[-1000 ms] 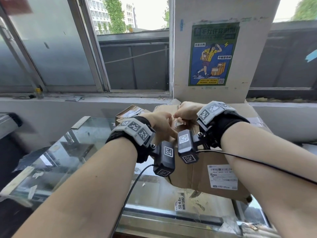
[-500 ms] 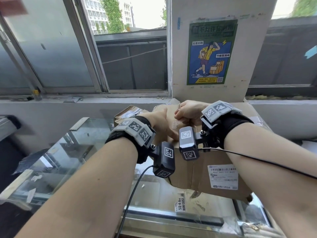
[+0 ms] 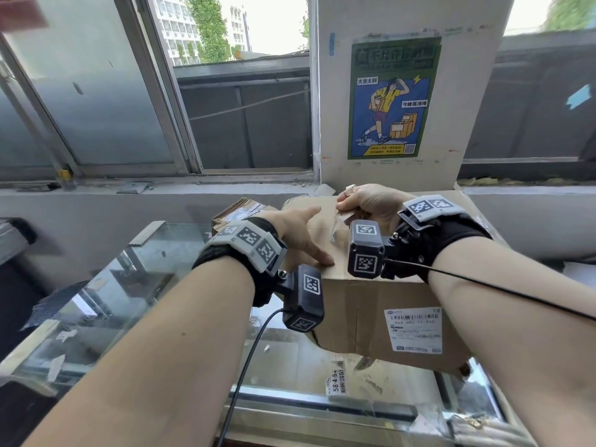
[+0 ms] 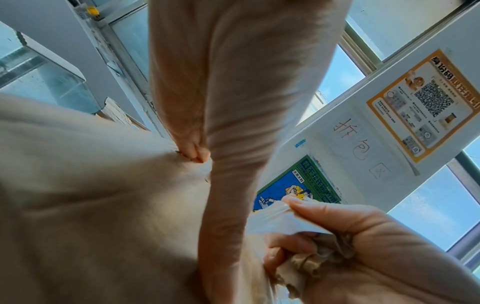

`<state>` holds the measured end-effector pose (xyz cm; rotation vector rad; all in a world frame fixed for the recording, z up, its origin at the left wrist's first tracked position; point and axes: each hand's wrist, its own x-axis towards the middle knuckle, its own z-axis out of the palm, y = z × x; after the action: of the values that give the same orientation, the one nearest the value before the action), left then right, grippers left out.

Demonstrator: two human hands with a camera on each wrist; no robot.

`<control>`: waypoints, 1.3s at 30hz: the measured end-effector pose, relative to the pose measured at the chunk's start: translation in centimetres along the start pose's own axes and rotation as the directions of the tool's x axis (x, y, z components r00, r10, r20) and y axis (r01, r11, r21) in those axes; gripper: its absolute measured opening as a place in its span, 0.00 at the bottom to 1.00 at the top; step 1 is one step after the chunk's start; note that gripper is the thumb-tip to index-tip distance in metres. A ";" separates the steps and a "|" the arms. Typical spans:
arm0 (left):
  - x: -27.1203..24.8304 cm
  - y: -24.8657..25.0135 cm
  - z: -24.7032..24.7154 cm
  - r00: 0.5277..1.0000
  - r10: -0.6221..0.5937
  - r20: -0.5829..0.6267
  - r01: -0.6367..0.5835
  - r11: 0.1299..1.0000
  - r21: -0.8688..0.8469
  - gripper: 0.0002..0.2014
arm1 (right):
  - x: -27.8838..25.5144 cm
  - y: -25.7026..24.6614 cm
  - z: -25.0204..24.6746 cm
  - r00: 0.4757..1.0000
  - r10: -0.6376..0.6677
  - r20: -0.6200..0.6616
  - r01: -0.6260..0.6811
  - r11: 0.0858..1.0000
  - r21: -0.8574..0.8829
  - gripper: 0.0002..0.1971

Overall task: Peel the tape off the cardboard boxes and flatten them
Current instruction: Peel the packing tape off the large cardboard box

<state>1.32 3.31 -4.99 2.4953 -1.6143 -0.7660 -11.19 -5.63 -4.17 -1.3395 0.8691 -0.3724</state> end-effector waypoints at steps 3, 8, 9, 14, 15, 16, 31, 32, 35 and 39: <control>-0.2 -0.3 0.0 1.000 0.003 0.019 -0.003 1.000 -0.010 0.56 | -0.5 -0.2 -0.9 0.999 0.028 -0.024 -0.026 0.994 0.105 0.11; -0.6 -0.1 -0.6 0.999 -0.008 0.049 0.002 0.994 0.107 0.52 | -0.8 -1.2 -1.1 0.994 0.082 -0.068 -0.083 0.996 -0.014 0.06; -0.6 0.2 -0.6 0.998 -0.013 0.054 0.006 0.991 0.132 0.51 | -0.9 -1.5 -1.1 0.994 0.087 -0.066 -0.092 0.992 -0.086 0.05; -0.6 1.1 -0.6 0.998 -0.006 0.057 -0.007 0.977 0.213 0.51 | -1.5 -2.3 -1.6 0.986 0.110 -0.124 -0.157 0.857 -0.491 0.21; -0.6 1.2 -0.7 0.998 -0.004 0.060 -0.010 0.974 0.225 0.51 | -1.8 -2.1 -1.7 0.986 0.098 -0.136 -0.156 0.831 -0.533 0.21; -0.7 1.3 -0.7 0.998 0.000 0.064 -0.015 0.972 0.236 0.52 | -1.9 -2.1 -1.7 0.987 0.089 -0.136 -0.151 0.809 -0.568 0.19; -0.4 3.9 0.3 0.999 0.047 0.000 -0.046 0.978 0.202 0.43 | -1.0 -0.9 -1.7 0.980 0.106 -0.168 -0.191 0.726 -0.660 0.10; -0.3 3.9 0.3 0.999 0.046 0.003 -0.045 0.980 0.196 0.43 | -0.9 -0.9 -1.7 0.980 0.120 -0.160 -0.194 0.764 -0.615 0.09; -0.1 3.7 0.4 1.000 0.021 0.015 -0.023 0.988 0.153 0.45 | -1.0 -0.9 -1.8 0.979 0.136 -0.153 -0.199 0.804 -0.560 0.09; 0.2 3.6 0.4 1.000 0.010 0.024 -0.013 0.995 0.098 0.53 | -0.1 -0.5 -2.5 0.978 0.123 -0.169 -0.194 0.836 -0.514 0.10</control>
<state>-1.79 1.65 -4.27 2.5497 -1.7128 -0.7351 -12.99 -7.42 -3.62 -1.7473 1.2447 -0.0836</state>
